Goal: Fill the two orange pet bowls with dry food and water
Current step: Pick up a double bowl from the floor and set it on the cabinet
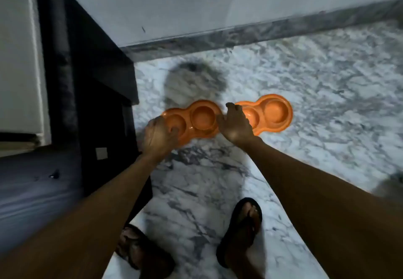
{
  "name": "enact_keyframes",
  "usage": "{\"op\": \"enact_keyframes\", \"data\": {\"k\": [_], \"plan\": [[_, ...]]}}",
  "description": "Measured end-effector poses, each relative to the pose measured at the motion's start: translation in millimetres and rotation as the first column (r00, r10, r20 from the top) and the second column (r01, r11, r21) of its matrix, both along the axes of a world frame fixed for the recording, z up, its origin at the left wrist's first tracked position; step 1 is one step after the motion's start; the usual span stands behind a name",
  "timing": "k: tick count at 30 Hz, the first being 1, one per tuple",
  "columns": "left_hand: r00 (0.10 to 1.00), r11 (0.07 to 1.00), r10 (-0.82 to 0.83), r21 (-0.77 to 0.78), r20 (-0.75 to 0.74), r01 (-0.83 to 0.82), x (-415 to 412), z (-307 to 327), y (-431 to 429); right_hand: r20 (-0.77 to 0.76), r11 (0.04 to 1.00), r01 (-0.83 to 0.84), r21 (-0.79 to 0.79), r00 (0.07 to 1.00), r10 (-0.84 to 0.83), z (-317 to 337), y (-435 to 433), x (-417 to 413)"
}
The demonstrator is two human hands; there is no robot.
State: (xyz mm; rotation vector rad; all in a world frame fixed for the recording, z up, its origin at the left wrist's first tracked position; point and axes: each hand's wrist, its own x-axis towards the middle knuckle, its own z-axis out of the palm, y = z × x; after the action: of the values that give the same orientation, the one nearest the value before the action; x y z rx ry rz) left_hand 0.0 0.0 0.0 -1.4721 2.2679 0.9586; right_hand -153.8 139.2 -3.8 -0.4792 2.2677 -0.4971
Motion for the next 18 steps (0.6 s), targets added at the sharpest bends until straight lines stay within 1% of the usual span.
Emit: {"op": "enact_keyframes", "data": {"k": [1,3,4,6,9,11,13,18], "plan": [[0.999,0.999,0.047,0.001,0.003,-0.047,3.2,-24.4,-0.1,0.01,1.0,0.018,0.004,1.0,-0.018,-23.4,-3.4,3.7],[0.985,0.985,0.172,-0.025,0.023,-0.172,10.1,-77.6,-6.1,-0.017,0.998,0.052,0.027,0.999,-0.052,-75.6,-10.0,6.4],[0.968,0.969,0.246,-0.008,0.053,-0.246,13.9,-98.5,-7.5,-0.007,0.997,0.058,0.043,0.998,-0.058,-98.4,-11.3,9.5],[0.929,0.932,0.361,-0.005,0.086,-0.362,17.8,-133.5,-10.9,-0.027,0.994,0.083,0.077,0.996,-0.081,-131.9,-16.0,12.3],[0.891,0.892,0.451,0.013,0.059,-0.452,19.3,-176.6,-17.6,-0.085,0.984,0.137,0.111,0.988,-0.128,-165.9,-24.0,13.6],[0.874,0.874,0.483,0.028,0.051,-0.485,19.2,-194.7,-19.1,-0.13,0.98,0.161,0.119,0.981,-0.145,-179.1,-27.5,16.0],[0.868,0.868,0.496,0.007,0.04,-0.496,17.0,-206.5,-21.0,-0.174,0.975,0.18,0.128,0.972,-0.156,-187.0,-29.5,16.2],[0.846,0.846,0.533,-0.009,0.003,-0.533,10.9,-202.5,-24.4,-0.183,0.975,0.172,0.142,0.972,-0.145,-182.6,-28.4,13.1]]}}
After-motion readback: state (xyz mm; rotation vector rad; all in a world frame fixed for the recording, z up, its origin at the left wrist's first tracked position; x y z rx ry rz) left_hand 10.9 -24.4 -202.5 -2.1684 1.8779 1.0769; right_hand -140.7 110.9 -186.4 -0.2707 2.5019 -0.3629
